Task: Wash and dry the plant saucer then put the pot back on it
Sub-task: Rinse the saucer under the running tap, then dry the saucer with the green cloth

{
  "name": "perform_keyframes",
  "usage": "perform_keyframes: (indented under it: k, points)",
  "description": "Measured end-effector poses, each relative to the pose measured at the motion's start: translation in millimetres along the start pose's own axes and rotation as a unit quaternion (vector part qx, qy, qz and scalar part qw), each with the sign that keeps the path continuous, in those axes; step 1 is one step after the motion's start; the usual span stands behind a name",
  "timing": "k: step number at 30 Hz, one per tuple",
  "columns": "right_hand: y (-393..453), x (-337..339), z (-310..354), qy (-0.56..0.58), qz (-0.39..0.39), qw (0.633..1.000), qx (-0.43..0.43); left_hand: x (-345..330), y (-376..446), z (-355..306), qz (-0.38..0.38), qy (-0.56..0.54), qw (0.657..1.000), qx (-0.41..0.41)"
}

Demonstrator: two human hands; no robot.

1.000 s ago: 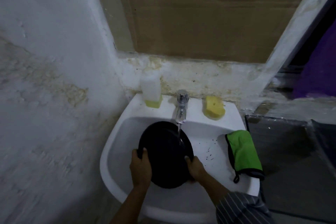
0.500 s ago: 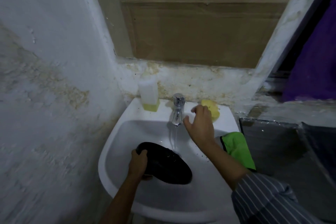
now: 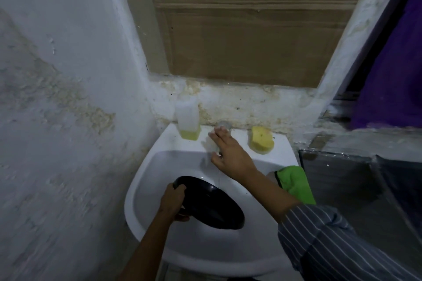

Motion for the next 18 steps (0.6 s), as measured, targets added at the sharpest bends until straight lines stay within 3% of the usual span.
perform_keyframes:
  k: [5, 8, 10, 12, 15, 18]
  points:
    - [-15.2, 12.9, -4.1, 0.092, -0.062, 0.994, -0.001, -2.8, -1.0, 7.0, -0.006, 0.020, 1.000, -0.010]
    - [-50.5, 21.9, -30.1, -0.015, -0.065, 0.995, -0.069, -6.3, -0.5, 10.4, 0.005, 0.008, 1.000, -0.004]
    - [-83.1, 27.2, -55.3, -0.143, -0.010, 0.975, -0.170, -9.9, -0.3, 12.2, 0.013, -0.010, 1.000, -0.005]
    - [-115.4, 30.3, -75.0, -0.185, 0.065, 0.941, -0.274, -14.5, -1.4, 13.4, 0.012, -0.019, 0.999, -0.028]
    - [-153.1, 26.8, -88.8, -0.122, 0.147, 0.911, -0.365, -22.5, -1.9, 16.5, 0.004, -0.038, 0.997, -0.071]
    - [-170.6, 23.6, -91.3, -0.066, 0.135, 0.919, -0.365, -32.4, -4.5, 17.8, 0.006, -0.065, 0.993, -0.095]
Point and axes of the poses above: each hand's wrist, its own y-axis towards the middle knuckle, its own x-axis out of the back of the hand, z = x × y, the point moved 2 cm from there along y, towards the middle knuckle, and after that the axes turned 12 degrees about x, right-handed, at the moved point
